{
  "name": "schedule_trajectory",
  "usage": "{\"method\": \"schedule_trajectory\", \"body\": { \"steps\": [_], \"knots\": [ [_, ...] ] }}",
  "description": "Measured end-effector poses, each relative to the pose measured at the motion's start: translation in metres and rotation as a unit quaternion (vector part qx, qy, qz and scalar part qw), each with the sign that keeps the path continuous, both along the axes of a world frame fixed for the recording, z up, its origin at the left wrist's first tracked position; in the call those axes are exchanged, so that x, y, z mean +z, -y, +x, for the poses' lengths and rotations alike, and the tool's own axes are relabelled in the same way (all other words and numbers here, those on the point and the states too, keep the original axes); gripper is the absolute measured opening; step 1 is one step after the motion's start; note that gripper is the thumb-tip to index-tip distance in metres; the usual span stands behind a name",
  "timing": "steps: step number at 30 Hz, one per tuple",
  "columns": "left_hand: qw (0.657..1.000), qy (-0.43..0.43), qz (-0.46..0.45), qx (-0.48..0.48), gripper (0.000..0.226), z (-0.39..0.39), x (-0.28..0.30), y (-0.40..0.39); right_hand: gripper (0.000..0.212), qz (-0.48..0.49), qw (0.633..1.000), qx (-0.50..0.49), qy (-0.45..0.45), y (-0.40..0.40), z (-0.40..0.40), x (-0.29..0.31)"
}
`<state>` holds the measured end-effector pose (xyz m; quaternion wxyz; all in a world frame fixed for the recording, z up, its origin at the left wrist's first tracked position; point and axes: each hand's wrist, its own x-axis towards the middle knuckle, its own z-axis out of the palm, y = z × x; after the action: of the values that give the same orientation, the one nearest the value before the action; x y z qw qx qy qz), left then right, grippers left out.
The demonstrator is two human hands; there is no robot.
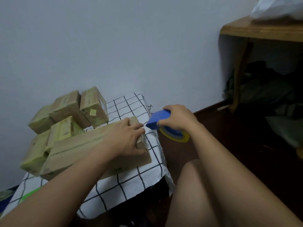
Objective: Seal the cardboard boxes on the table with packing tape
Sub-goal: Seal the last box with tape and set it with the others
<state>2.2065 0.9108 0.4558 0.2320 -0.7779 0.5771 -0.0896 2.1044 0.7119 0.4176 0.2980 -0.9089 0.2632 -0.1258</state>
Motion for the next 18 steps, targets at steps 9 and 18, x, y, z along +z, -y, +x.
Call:
{"method": "schedule_trajectory", "body": {
  "steps": [9,18],
  "knots": [
    [0.985,-0.112,-0.12,-0.042,0.053,0.021,-0.032,0.002,0.069,0.098,0.968,-0.142,0.182,-0.033,0.01,-0.022],
    [0.974,-0.102,-0.194,-0.05,0.053,0.012,-0.035,-0.001,0.071,0.134,0.953,-0.129,0.24,-0.037,0.049,-0.008]
  ]
}}
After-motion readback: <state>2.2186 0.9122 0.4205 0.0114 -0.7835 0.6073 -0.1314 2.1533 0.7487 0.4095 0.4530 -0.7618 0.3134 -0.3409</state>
